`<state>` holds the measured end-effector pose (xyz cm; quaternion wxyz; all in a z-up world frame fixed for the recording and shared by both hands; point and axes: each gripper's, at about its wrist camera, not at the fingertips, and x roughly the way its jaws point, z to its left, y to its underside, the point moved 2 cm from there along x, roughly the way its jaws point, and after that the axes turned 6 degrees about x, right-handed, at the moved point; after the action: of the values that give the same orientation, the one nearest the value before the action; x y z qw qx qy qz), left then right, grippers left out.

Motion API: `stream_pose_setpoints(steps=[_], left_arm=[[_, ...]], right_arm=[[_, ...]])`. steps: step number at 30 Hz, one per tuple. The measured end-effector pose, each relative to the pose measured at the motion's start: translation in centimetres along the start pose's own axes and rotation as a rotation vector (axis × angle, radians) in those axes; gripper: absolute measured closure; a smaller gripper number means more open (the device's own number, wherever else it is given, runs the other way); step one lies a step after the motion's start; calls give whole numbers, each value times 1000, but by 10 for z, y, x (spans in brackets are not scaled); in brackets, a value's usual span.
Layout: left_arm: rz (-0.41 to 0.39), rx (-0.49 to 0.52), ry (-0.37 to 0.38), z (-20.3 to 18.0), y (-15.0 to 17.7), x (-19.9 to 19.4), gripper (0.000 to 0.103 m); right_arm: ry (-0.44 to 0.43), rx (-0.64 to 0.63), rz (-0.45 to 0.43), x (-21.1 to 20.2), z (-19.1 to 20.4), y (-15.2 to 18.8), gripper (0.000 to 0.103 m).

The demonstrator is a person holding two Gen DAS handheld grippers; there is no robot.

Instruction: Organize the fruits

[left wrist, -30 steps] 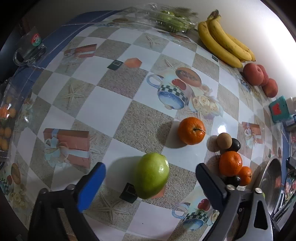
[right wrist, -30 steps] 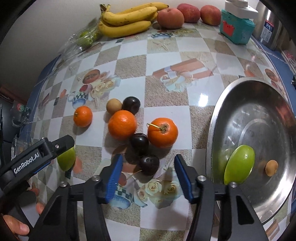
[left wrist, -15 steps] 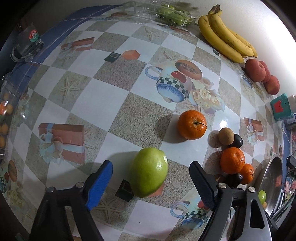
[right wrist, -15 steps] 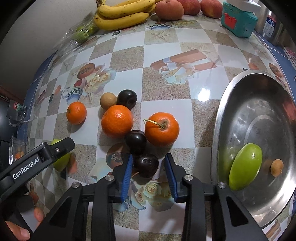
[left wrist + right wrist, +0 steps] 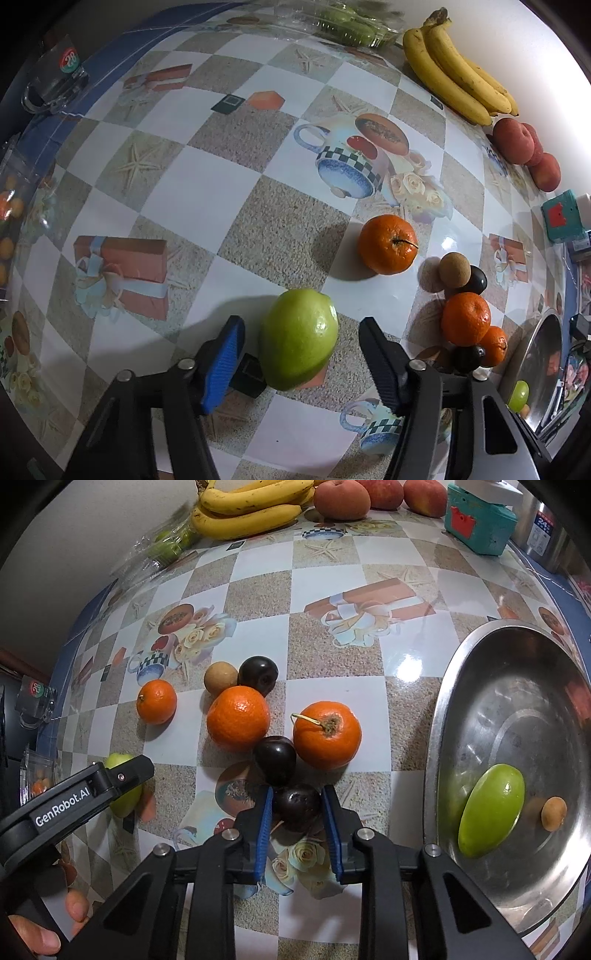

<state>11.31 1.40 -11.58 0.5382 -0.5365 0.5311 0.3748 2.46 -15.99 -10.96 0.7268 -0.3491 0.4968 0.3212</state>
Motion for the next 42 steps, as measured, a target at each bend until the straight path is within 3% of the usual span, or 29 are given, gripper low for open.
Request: stream_pose_setpoints(steps=[9, 42], left_arm=[[-7, -11, -2, 9, -3, -2, 58], [-86, 2, 24, -2, -3, -28, 59]], right_arm=[[0, -1, -1, -1, 0, 1, 76], [-24, -36, -34, -15, 5, 1, 76]])
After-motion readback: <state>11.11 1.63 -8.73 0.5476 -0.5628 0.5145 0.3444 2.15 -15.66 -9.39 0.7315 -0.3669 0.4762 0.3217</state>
